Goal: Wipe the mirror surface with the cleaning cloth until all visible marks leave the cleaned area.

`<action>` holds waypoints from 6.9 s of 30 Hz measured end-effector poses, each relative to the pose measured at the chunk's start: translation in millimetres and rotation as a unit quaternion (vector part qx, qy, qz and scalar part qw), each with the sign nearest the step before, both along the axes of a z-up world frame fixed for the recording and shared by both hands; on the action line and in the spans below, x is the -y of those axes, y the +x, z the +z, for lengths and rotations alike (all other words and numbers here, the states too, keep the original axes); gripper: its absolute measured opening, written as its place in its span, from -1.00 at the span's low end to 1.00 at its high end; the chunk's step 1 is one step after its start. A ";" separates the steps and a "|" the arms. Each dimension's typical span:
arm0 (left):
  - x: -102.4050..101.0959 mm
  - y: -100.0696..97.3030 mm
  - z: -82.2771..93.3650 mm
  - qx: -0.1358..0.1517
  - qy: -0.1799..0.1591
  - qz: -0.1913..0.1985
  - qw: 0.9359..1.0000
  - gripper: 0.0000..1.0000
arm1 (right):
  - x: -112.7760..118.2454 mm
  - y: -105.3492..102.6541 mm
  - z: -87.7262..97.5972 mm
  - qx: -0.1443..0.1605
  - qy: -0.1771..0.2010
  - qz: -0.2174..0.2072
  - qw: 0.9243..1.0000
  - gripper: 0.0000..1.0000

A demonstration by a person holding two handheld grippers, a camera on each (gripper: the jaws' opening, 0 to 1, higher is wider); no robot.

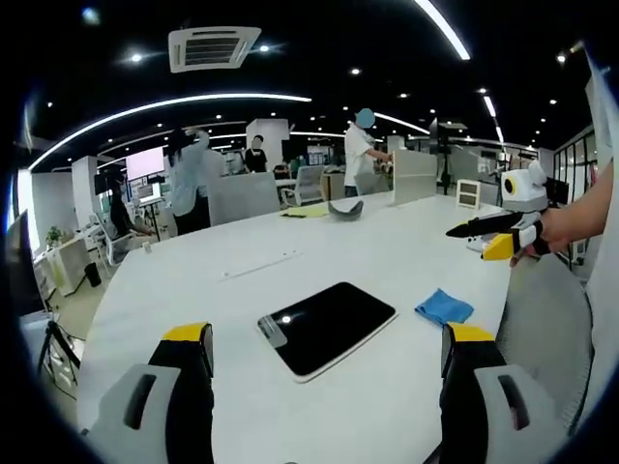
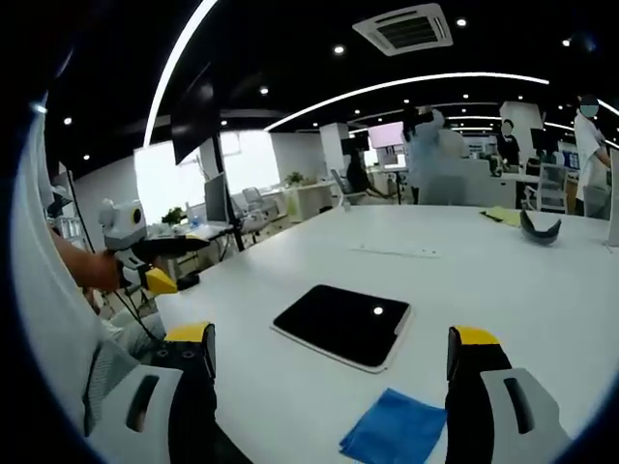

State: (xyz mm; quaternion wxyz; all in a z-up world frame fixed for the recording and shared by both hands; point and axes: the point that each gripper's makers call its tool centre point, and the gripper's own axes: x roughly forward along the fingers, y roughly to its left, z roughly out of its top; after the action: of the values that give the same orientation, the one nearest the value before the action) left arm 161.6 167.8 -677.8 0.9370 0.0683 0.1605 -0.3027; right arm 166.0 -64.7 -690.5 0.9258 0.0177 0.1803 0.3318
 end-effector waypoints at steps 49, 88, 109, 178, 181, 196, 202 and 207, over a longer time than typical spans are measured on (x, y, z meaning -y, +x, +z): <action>-9.0 -4.4 -16.3 -0.036 0.026 -0.009 0.999 0.97 | 0.1 -5.4 -10.3 -0.018 -0.030 0.015 0.999 0.98; -12.8 -8.2 -23.6 -0.044 0.026 -0.001 0.999 0.94 | 21.2 0.5 -67.8 -0.049 -0.132 0.061 0.988 0.84; -14.6 -6.7 -25.6 -0.047 0.027 0.002 0.999 0.94 | 40.1 -3.0 -107.4 -0.097 -0.182 0.079 0.975 0.38; -12.2 -4.8 -32.4 -0.060 0.035 -0.006 0.998 0.89 | 63.1 0.8 -163.8 -0.149 -0.248 0.062 0.955 -0.68; -12.8 -5.4 -32.9 -0.061 0.036 -0.006 0.997 0.89 | 65.1 2.6 -163.4 -0.149 -0.250 0.057 0.955 -0.75; -14.9 -4.9 -32.7 -0.057 0.036 -0.002 0.998 0.86 | 67.6 6.6 -163.6 -0.144 -0.261 0.048 0.953 -0.88; -14.6 -4.8 -33.0 -0.058 0.034 -0.002 0.998 0.86 | 68.0 7.3 -163.6 -0.148 -0.258 0.043 0.954 -0.90; -15.1 -4.2 -32.2 -0.057 0.032 -0.001 0.998 0.85 | 67.7 7.5 -163.2 -0.150 -0.258 0.041 0.954 -0.90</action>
State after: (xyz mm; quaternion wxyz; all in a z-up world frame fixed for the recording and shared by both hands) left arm 157.4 182.9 -710.0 0.9232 0.0814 0.2231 -0.3021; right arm 173.4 -132.4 -853.7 0.8468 -0.1791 0.3973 0.3050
